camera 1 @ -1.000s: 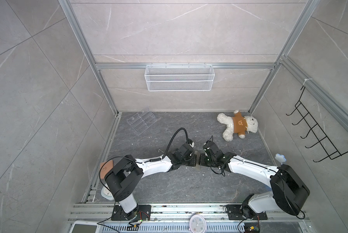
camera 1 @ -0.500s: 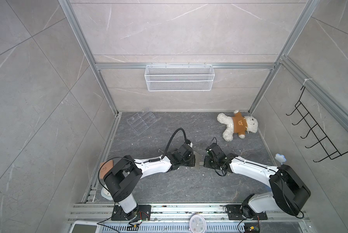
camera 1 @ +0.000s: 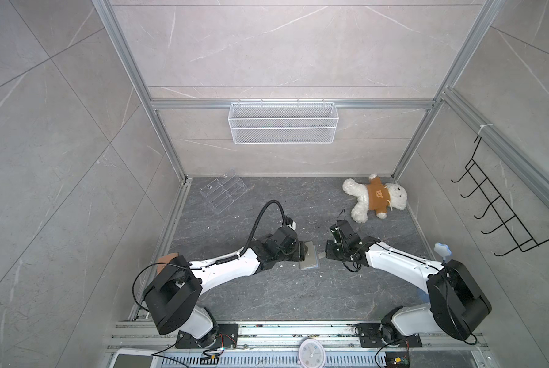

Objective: Take the credit cards out of the card holder
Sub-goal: Place the card holder at the center of the table, then move the card holder to the center of the table.

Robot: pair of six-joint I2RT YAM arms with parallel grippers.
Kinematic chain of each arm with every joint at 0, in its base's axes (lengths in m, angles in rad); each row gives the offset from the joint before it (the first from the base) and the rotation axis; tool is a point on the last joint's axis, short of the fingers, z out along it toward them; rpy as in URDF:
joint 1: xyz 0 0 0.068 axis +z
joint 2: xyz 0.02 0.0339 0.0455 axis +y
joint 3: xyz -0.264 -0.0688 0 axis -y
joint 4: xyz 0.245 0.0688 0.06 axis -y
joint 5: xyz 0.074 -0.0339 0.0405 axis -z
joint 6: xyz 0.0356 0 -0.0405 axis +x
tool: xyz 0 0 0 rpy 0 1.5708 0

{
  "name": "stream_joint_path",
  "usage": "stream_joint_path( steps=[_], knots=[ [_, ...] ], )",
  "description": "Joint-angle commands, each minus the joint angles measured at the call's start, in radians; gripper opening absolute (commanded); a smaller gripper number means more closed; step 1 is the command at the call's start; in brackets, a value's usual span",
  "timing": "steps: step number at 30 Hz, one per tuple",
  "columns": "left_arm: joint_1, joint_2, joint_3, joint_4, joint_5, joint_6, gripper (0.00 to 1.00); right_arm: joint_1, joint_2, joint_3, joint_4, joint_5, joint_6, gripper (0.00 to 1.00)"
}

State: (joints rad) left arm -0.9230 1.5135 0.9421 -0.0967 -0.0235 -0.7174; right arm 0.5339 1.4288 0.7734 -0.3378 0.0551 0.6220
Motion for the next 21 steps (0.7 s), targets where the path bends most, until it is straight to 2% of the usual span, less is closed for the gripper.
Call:
stream_joint_path(
  steps=[1, 4, 9, 11, 13, 16, 21],
  knots=[
    [-0.005, 0.040, 0.092, -0.096, 0.027, 0.083, 0.63, -0.018, -0.074, 0.034, -0.060, -0.025, -0.021, 0.46],
    [-0.007, 0.118, 0.199, -0.190, 0.018, 0.143, 0.64, -0.032, -0.107, 0.057, -0.092, -0.046, -0.034, 0.52],
    [-0.007, 0.244, 0.369, -0.356, -0.031, 0.236, 0.65, -0.034, -0.177, 0.042, -0.071, -0.122, -0.004, 0.52],
    [-0.008, 0.283, 0.422, -0.394, -0.061, 0.259, 0.65, -0.034, -0.194, 0.014, -0.031, -0.178, 0.025, 0.45],
    [-0.007, 0.323, 0.473, -0.421, -0.071, 0.291, 0.64, -0.034, -0.190, -0.029, 0.041, -0.261, 0.060, 0.32],
    [-0.004, 0.376, 0.532, -0.440, -0.059, 0.322, 0.63, -0.034, -0.149, -0.087, 0.135, -0.308, 0.106, 0.17],
    [-0.004, 0.461, 0.627, -0.507, -0.047, 0.359, 0.61, -0.034, -0.071, -0.151, 0.260, -0.339, 0.152, 0.07]
  ],
)
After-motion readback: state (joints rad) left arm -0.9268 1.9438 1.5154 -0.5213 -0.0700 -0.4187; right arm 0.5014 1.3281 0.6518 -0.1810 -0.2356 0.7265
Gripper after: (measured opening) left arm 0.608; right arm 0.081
